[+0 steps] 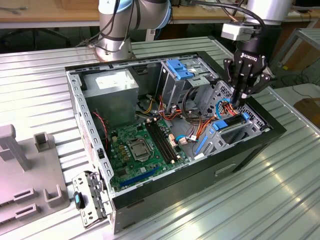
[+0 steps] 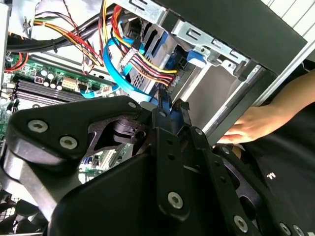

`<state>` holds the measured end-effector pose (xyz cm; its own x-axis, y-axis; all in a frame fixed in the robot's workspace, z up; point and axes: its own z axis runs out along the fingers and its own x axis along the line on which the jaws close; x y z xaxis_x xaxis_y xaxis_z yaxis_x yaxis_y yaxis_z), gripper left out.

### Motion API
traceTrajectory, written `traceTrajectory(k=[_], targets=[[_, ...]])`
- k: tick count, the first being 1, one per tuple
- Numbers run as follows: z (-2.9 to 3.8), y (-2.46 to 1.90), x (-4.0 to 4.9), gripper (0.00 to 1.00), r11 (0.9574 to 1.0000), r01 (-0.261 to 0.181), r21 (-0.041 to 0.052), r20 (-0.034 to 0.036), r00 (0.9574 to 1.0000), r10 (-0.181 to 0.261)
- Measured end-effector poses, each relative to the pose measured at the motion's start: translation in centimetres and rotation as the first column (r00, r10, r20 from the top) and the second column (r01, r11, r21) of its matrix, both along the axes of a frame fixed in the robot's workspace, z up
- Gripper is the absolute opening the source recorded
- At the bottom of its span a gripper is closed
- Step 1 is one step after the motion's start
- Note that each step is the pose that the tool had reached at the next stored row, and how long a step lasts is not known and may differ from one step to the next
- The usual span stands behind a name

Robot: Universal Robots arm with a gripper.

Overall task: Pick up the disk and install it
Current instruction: 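Insert the second disk wire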

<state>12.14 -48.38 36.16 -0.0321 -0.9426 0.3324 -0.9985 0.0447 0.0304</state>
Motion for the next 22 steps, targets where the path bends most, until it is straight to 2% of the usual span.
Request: traceTrajectory(k=[3, 4, 7, 10, 14, 17, 18, 21, 22], targets=[[0.0, 0.0, 0.15, 0.22, 1.0, 0.0, 0.0, -0.0015, 1.0, 0.0], [0.0, 0.0, 0.2, 0.16, 1.0, 0.0, 0.0, -0.0022, 1.0, 0.0], [0.0, -0.05, 0.22, 0.16, 1.0, 0.0, 0.0, -0.0026, 1.0, 0.0], [0.01, -0.37, -0.53, 0.16, 1.0, -0.002, 0.0004, -0.0022, 1.0, 0.002], [-0.03, -0.75, -0.86, 0.16, 0.9999, -0.012, 0.0125, 0.001, 0.9999, 0.012], [-0.07, -0.75, -0.88, 0.16, 0.9991, -0.029, 0.031, 0.0031, 0.9996, 0.029], [-0.1, -0.76, -0.89, 0.16, 0.9983, -0.04, 0.041, 0.0049, 0.9992, 0.04], [-0.2, -0.84, -1.42, 0.16, 0.9977, -0.05, 0.0449, 0.0536, 0.9974, 0.048], [-0.22, -0.87, -1.65, 0.16, 0.9976, -0.05, 0.0482, 0.057, 0.9972, 0.047]])
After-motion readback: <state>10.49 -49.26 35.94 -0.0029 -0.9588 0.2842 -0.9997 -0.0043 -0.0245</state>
